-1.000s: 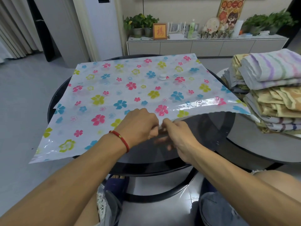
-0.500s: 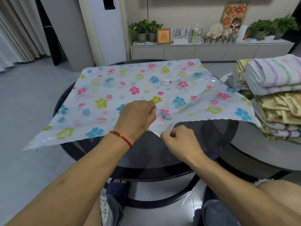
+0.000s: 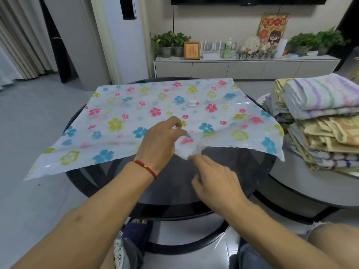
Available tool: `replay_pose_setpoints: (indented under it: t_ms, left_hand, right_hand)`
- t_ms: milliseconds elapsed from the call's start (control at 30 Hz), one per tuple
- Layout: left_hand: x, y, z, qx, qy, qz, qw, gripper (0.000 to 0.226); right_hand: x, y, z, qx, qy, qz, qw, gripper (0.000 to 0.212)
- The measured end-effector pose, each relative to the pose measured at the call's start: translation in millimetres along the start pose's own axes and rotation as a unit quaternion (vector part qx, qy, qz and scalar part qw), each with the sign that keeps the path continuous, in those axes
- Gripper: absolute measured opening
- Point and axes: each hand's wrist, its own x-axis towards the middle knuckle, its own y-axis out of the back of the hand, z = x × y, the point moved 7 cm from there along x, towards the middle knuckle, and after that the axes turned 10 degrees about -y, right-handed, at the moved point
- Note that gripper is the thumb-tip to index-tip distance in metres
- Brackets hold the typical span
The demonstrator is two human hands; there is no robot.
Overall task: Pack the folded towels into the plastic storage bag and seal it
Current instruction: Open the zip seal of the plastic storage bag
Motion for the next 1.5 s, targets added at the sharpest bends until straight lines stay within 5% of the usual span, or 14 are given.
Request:
replay_pose_setpoints:
  t_ms: [133,267,400,633,833,1000,1167,1333,1500]
  left_hand:
    - [4,4,-13,0.005,0.054,0.050,0.997,0.046]
    - [4,-23,7,0.097,-0.040,-0.077,0.992,0.059]
    - [6,-33,22,0.126,-0.087,-0.088,0.984,0.041]
    - [14,-8,-12,0.062,0.050,-0.003,0.997,0.052]
    - [9,-23,3,0.048,-0.016,-0.070,0.996,0.059]
    - [12,-16,3,0.039,0.018,-0.031,0.999,0.070]
    - [12,-9,-17,-0.061,0.111,0.018,0.992,0.085]
    - [9,-17,-9,-0.068,0.073,-0.007,0.995,0.079]
    - [6,-19,-9,-0.060,0.062,0.003,0.996,0.068]
  right_hand:
    - [1,-13,16,0.166,-0.090,-0.106,0.976,0.080]
    - [12,-9,26,0.328,-0.127,-0.177,0.919,0.088]
    - [15,-8,27,0.358,-0.131,-0.180,0.907,0.086]
    - [4,-22,51,0.496,-0.278,-0.237,0.788,0.086]
    - [26,5,59,0.462,-0.222,-0.109,0.852,0.078]
    - [18,-8,81,0.570,-0.307,-0.159,0.745,0.081]
    - [3,-15,97,0.595,-0.351,-0.220,0.688,0.051]
    - [15,15,93,0.495,-0.288,-0.115,0.812,0.076]
    - [30,35,104,0.711,-0.241,-0.023,0.660,0.073]
